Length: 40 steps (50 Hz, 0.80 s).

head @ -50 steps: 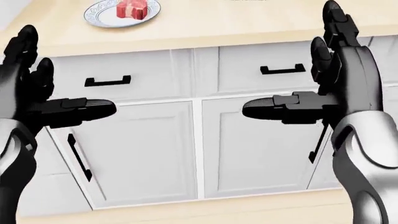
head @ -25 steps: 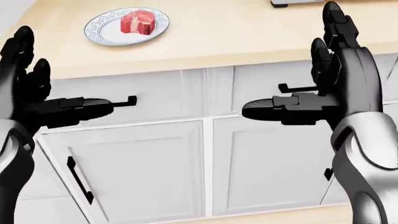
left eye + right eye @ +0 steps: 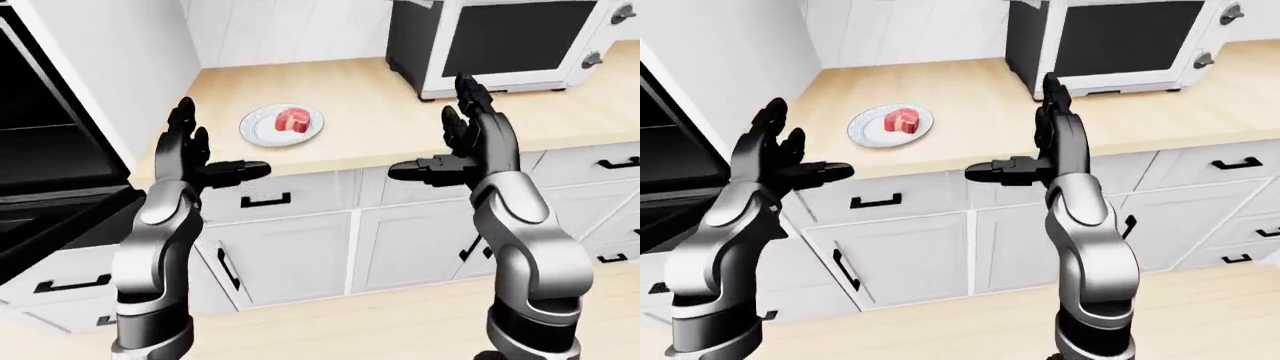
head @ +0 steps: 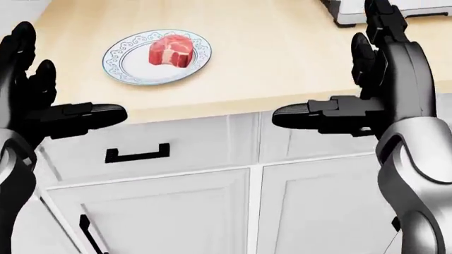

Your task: Place the steak on the top rack of the oven.

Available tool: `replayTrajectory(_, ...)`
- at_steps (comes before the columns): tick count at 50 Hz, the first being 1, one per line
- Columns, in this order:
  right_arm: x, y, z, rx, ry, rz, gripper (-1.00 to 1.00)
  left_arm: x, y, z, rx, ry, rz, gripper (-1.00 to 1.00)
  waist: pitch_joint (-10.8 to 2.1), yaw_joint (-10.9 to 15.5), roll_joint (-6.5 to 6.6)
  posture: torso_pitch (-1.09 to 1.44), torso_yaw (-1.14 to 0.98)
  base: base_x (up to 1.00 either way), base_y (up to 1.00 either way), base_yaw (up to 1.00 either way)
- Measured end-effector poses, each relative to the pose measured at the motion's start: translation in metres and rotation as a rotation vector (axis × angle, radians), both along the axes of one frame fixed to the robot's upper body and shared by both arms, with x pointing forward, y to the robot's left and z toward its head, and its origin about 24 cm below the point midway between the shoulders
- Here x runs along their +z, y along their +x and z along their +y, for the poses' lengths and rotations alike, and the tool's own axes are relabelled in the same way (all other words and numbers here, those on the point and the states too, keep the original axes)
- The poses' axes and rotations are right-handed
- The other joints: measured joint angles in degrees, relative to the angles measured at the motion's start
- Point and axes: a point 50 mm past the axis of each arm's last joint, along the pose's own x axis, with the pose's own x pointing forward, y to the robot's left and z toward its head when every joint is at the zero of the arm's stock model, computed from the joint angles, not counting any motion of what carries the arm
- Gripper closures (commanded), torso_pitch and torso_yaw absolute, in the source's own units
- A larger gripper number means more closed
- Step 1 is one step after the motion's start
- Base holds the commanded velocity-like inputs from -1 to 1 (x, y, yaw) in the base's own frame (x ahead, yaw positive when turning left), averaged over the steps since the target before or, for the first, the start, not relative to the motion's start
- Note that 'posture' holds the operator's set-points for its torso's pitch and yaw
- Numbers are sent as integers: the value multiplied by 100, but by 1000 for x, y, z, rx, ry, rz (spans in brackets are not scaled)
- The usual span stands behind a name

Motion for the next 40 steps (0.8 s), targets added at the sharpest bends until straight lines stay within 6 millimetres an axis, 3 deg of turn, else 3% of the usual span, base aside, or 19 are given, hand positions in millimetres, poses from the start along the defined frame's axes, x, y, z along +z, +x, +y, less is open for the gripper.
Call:
replayTrajectory(2,0,1,-1,0,1,0,-100,0,0,0,1,4,-1,-100,-41,-7,276,0,0,23,25,0)
replayTrajectory(6,-12,3,6,32,6,55,-100,-12,0,9,43,2,51,-100,37,146,260,0,0,23,24,0)
replayTrajectory(13,-3,-1,3,19,8,10,-100,-7,0,5,29,11,30,-100,7,198,-169,0,0,24,23,0)
replayTrajectory(16,1,-2,5,29,3,-14,-100,-4,0,4,26,11,15,-100,-28,226,-413,0,0,21,20,0)
replayTrajectory(18,0,-1,3,21,0,-6,-100,-6,0,1,13,5,18,-100,-9,149,-304,0,0,17,13,0)
replayTrajectory(22,-9,2,-2,-8,4,51,-100,-13,2,-5,-17,2,58,-100,-13,72,-314,0,0,16,8,0)
replayTrajectory(25,-4,1,-2,-6,2,26,-100,-9,2,-3,-7,4,46,-100,1,62,-122,0,0,16,8,0)
replayTrajectory(28,4,1,-1,3,-1,-8,-100,-3,1,-1,4,9,14,-100,-24,52,223,0,0,15,8,0)
replayTrajectory(32,-4,3,7,41,0,29,-100,-8,-1,7,39,8,35,-100,20,176,243,0,0,8,4,0)
replayTrajectory(36,-6,3,4,28,6,34,-100,-4,0,5,34,13,21,-100,96,144,28,0,0,0,0,0)
replayTrajectory(40,-7,2,4,27,7,24,-100,-6,1,3,26,13,28,-100,107,212,-308,0,0,0,0,0)
